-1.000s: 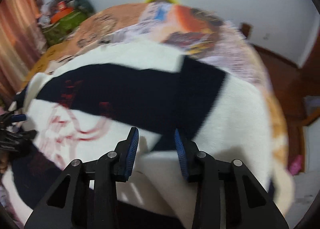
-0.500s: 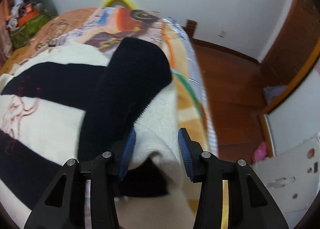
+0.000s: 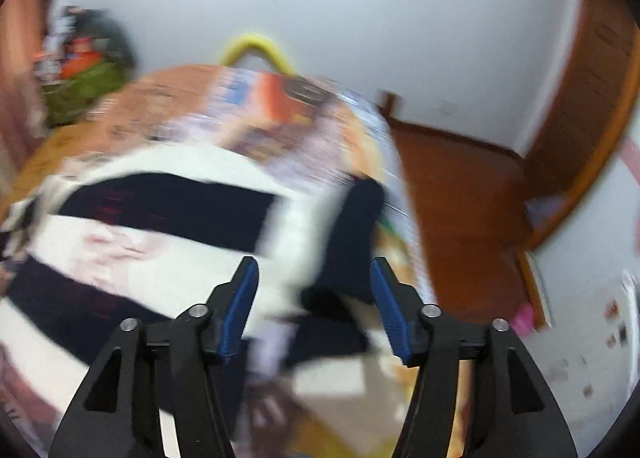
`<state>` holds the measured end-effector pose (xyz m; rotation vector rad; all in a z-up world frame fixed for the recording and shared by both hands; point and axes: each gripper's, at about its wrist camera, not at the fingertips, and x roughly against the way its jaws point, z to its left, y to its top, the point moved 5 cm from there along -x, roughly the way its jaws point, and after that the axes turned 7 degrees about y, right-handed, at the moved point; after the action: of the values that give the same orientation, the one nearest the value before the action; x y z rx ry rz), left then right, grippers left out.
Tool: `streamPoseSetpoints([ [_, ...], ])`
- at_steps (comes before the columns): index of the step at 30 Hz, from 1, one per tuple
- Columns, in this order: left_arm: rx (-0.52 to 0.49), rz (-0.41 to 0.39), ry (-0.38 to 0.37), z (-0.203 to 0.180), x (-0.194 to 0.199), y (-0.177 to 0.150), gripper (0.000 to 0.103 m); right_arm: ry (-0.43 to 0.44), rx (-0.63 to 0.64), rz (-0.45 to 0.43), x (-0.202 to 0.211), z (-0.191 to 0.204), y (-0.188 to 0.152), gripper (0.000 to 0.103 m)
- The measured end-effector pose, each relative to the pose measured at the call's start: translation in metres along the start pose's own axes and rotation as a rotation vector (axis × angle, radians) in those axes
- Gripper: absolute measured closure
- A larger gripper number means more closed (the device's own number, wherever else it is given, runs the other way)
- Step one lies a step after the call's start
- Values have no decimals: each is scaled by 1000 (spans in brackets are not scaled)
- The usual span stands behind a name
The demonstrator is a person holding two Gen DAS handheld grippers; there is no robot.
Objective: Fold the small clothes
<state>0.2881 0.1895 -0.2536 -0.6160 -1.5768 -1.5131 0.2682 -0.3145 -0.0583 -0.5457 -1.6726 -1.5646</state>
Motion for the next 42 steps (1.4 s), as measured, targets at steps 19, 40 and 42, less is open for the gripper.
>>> streamPoseSetpoints([
  [19, -52, -2, 85, 33, -63, 51, 0, 383, 205, 302, -204, 222, 13, 45],
  [40, -56, -211, -123, -82, 52, 163, 95, 440, 86, 149, -126, 141, 25, 45],
  [42, -92, -243, -171, -121, 75, 171, 95, 448, 68, 115, -113, 126, 30, 45],
])
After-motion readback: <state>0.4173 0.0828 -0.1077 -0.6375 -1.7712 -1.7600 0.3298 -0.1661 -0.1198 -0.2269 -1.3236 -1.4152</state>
